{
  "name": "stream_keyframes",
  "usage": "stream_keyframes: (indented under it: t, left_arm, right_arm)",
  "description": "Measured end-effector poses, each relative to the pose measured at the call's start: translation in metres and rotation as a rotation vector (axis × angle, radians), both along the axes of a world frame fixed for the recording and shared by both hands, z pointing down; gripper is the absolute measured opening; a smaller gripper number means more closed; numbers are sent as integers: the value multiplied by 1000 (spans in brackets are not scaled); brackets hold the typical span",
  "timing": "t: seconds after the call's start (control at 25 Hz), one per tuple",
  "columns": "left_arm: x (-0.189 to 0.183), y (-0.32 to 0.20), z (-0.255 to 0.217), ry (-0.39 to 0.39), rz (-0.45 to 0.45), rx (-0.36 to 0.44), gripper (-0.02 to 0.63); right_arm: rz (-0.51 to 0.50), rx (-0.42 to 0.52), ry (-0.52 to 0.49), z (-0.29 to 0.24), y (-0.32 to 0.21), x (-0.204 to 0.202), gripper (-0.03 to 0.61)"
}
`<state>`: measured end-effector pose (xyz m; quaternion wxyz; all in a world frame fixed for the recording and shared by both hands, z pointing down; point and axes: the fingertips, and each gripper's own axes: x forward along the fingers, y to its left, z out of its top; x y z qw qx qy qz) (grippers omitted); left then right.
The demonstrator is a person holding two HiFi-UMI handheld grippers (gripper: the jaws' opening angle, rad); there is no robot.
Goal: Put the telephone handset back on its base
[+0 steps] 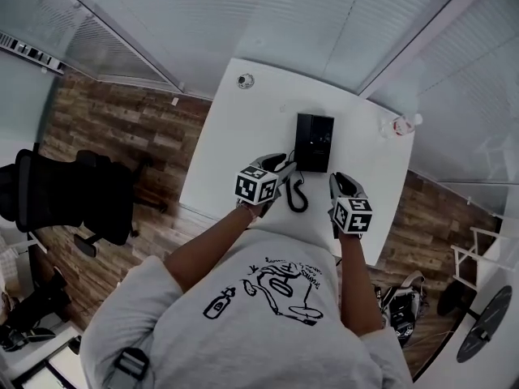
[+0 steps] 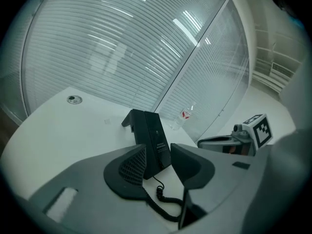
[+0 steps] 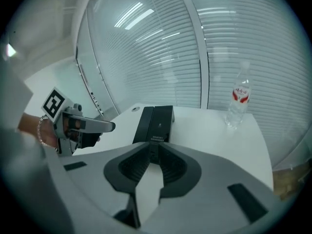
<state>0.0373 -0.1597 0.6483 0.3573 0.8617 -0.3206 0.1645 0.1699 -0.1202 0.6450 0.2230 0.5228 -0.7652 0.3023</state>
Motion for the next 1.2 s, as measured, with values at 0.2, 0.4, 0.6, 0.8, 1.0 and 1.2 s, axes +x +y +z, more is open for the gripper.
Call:
stream_keyframes:
  t: [0.2,0.4,0.6,0.8,1.0,1.2]
  left_arm:
    - [8,14,-52,18,2,119,141]
    - [23,27,-112,48,5,239,137]
    - [34,41,-167,78,-4,337,133]
    - [42,54,-217,105,-14,420,132]
    - [48,66,-263,134,-17,492,130]
    - [54,77,-294,156,-28,543,130]
  right_arm:
    - [-25,130,25,-58,5,10,31]
    - [-38,243,21,-119,12,22,31]
    - [-63,343,11,-180,25,29,31]
    - [-96,435,3,-235,39,29,31]
    - [-119,512,-7,-280,50,29,31]
    - [-134,574,-18,-321,58,25,31]
